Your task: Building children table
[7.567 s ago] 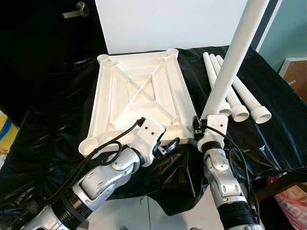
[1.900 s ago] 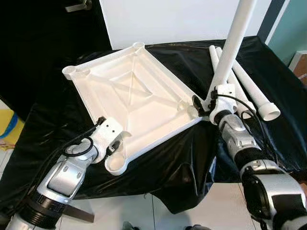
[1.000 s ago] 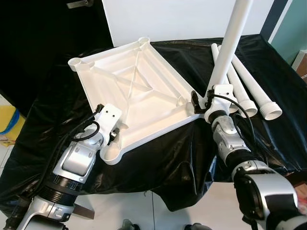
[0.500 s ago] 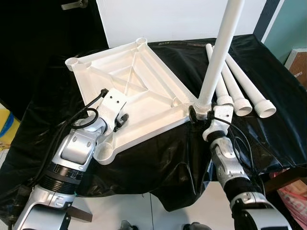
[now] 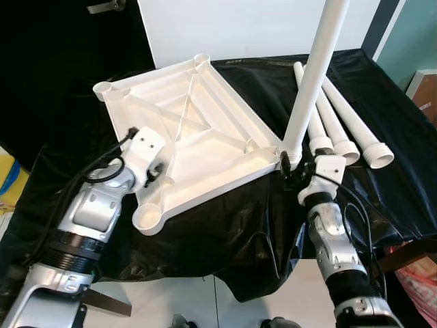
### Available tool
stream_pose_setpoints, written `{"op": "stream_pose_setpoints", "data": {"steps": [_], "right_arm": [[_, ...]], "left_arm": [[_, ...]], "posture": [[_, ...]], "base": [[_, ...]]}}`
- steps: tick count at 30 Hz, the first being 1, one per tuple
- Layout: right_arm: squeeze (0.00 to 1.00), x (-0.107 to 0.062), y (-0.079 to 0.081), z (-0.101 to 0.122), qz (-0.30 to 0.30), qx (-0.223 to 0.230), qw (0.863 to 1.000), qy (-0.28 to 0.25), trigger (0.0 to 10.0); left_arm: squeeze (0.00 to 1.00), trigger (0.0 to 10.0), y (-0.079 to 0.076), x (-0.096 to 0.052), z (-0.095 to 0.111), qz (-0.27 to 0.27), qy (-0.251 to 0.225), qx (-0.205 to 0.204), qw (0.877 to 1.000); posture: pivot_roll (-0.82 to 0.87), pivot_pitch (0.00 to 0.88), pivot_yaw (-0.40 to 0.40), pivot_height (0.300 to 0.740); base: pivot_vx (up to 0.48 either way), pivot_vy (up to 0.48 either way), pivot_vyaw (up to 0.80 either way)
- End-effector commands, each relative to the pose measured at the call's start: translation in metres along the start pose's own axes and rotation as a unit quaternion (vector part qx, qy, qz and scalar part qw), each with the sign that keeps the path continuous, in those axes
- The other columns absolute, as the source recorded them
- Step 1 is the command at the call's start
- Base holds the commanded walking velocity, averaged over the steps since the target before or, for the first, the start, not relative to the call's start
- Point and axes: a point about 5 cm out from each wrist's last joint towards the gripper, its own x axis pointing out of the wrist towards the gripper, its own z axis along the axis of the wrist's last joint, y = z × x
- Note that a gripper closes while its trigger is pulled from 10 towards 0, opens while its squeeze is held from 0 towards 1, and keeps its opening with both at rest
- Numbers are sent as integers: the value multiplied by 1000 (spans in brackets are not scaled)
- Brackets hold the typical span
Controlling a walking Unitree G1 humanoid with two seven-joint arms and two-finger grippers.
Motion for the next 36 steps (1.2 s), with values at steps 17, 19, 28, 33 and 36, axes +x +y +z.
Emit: {"op": "stream_pose_setpoints", "data": {"steps": [17,19,28,33,36], "right_arm": [[0,-2,29,-17,10,10,996,93,10000],[0,2,31,-16,13,10,995,97,10000],[0,20,44,-18,52,6,991,122,10000],[0,27,53,-22,71,10,988,136,10000],[0,33,64,-21,88,10,987,137,10000]], "left_arm": [[0,10000,-31,-10,-28,-104,34,59,992],[0,10000,-37,-13,-30,-127,37,63,989],[0,10000,-65,-29,-39,-226,42,77,970],[0,10000,-87,-37,-37,-275,32,61,959],[0,10000,-106,-38,-36,-303,27,52,951]], "posture": [[-77,130,68,740],[-72,130,66,740],[-50,134,57,740],[-48,134,59,740],[-49,131,57,740]], "base": [[0,0,0],[0,0,0],[0,0,0],[0,0,0],[0,0,0]]}}
